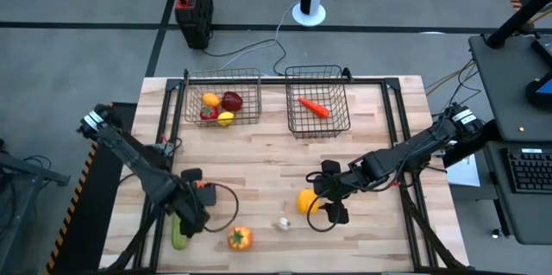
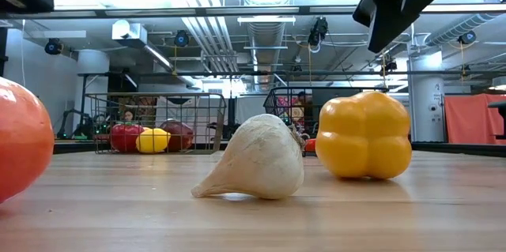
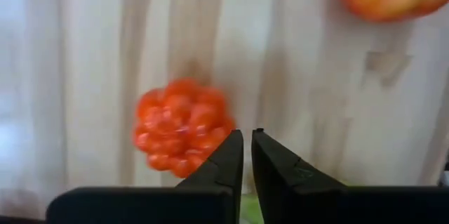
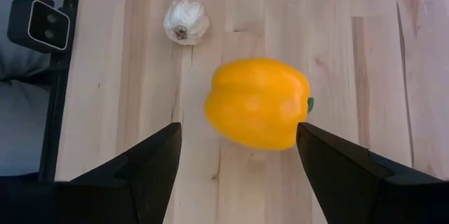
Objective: Sort produce into baskets
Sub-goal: Put the pumpkin into the black wire basket
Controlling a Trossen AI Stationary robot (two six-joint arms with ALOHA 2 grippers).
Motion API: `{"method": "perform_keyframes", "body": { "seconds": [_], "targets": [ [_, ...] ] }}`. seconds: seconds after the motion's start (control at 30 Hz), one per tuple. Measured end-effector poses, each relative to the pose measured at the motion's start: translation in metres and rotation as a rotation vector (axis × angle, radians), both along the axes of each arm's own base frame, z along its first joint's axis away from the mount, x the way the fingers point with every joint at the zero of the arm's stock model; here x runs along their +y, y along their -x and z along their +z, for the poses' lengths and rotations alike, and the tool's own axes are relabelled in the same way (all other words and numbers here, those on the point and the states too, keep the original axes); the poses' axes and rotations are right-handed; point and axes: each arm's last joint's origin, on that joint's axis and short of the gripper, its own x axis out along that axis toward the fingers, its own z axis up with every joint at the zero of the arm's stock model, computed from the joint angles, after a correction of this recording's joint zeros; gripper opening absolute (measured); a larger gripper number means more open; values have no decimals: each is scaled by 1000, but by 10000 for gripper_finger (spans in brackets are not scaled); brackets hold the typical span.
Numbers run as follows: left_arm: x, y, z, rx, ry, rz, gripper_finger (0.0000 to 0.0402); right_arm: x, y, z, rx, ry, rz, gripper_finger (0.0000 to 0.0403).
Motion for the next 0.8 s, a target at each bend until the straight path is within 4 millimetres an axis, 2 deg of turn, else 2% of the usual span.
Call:
{"method": "perform_keyframes", "body": {
  "seconds": [0.2, 0.33, 0.5, 0.63, 0.8],
  "targets": [
    [24, 16, -14, 10, -43, -1, 18, -1, 0, 0, -9, 19, -13, 270],
    [29, 22, -23, 28, -58, 25, 18, -1, -1, 0, -14, 24, -17, 272],
    [29, 22, -24, 28, -52, 58, 26, -1, -1, 0, -24, 44, -19, 268],
    [28, 22, -24, 25, -40, 92, 63, -1, -2, 1, -35, 43, -16, 266],
    [28, 21, -24, 16, -41, 121, 144, 0, -4, 1, -76, 34, -4, 271]
  ]
}}
